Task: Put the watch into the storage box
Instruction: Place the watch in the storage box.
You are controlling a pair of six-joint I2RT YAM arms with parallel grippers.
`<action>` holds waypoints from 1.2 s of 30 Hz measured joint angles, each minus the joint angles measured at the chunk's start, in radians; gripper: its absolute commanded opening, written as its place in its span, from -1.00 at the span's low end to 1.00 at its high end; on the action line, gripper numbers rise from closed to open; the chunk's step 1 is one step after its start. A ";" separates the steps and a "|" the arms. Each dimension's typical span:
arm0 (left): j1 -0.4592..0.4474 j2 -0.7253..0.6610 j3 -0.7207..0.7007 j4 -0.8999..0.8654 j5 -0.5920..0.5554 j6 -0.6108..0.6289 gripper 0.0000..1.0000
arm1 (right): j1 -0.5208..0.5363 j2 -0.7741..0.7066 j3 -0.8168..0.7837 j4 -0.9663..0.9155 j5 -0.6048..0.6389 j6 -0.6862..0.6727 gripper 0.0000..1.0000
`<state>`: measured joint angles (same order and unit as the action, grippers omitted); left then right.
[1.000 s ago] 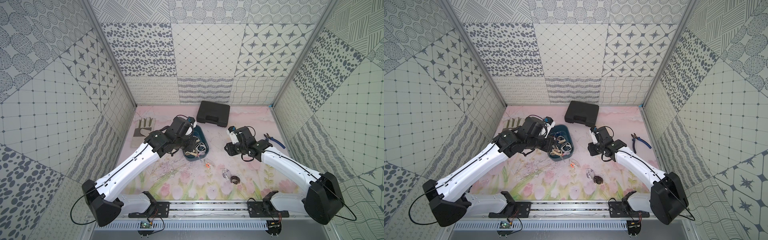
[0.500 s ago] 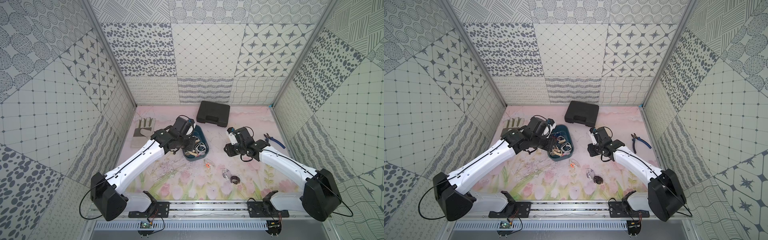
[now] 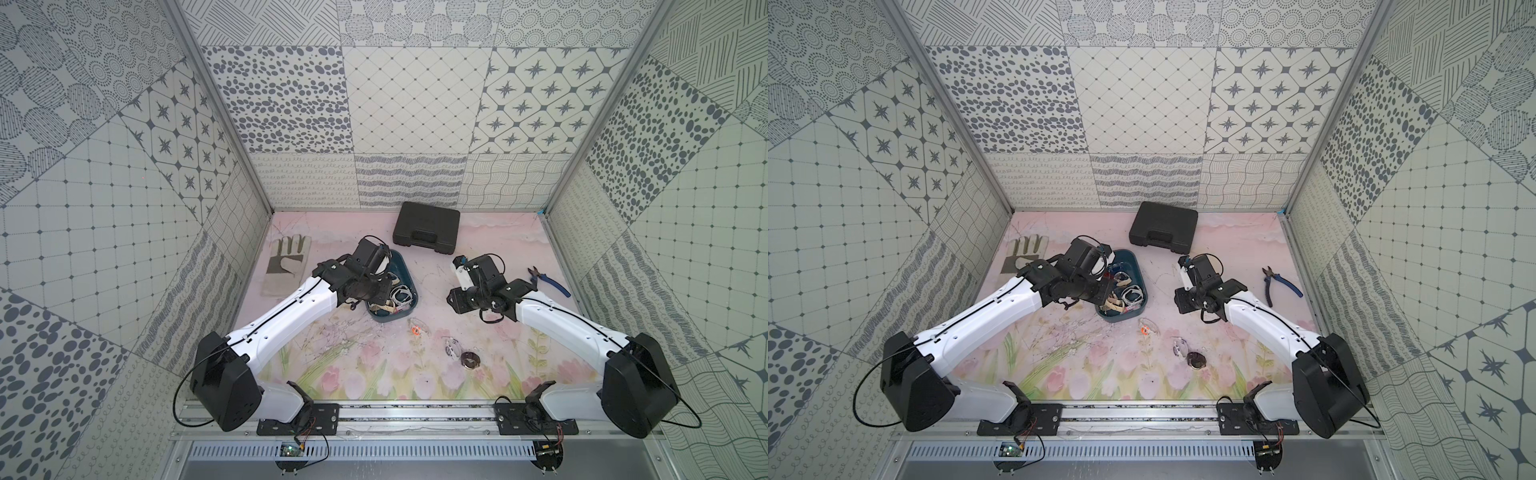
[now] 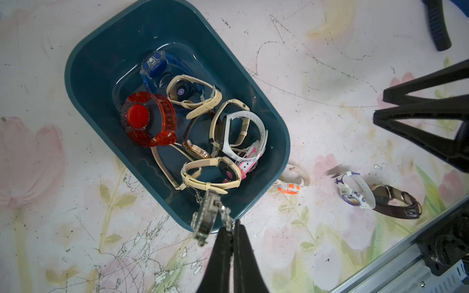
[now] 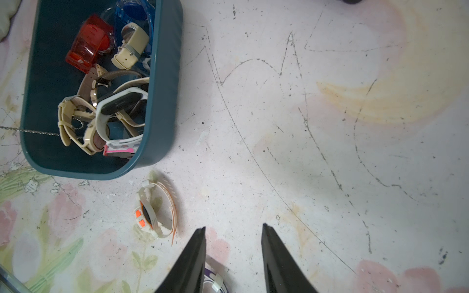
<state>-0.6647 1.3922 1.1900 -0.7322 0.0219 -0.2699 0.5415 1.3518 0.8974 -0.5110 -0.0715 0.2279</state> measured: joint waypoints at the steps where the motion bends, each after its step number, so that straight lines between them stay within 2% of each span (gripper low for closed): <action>1: 0.000 0.000 -0.008 0.002 -0.004 -0.001 -1.00 | 0.000 0.000 -0.001 0.000 0.000 0.000 -0.18; 27: 0.026 0.135 -0.057 0.063 -0.084 -0.011 -0.93 | 0.000 0.009 -0.010 -0.001 -0.010 0.000 -0.18; 31: 0.027 0.150 -0.061 0.074 -0.098 -0.013 -0.71 | 0.000 0.009 -0.010 -0.002 -0.011 0.000 -0.18; 34: 0.028 0.155 -0.062 0.080 -0.109 -0.015 -0.47 | 0.000 0.009 -0.010 -0.002 -0.011 0.000 -0.18; 36: 0.030 0.155 -0.061 0.086 -0.114 -0.020 -0.40 | 0.000 0.008 -0.010 -0.002 -0.011 0.000 -0.18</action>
<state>-0.6346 1.5475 1.1286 -0.6460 -0.0917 -0.2901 0.5419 1.3602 0.8879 -0.5129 -0.0822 0.2283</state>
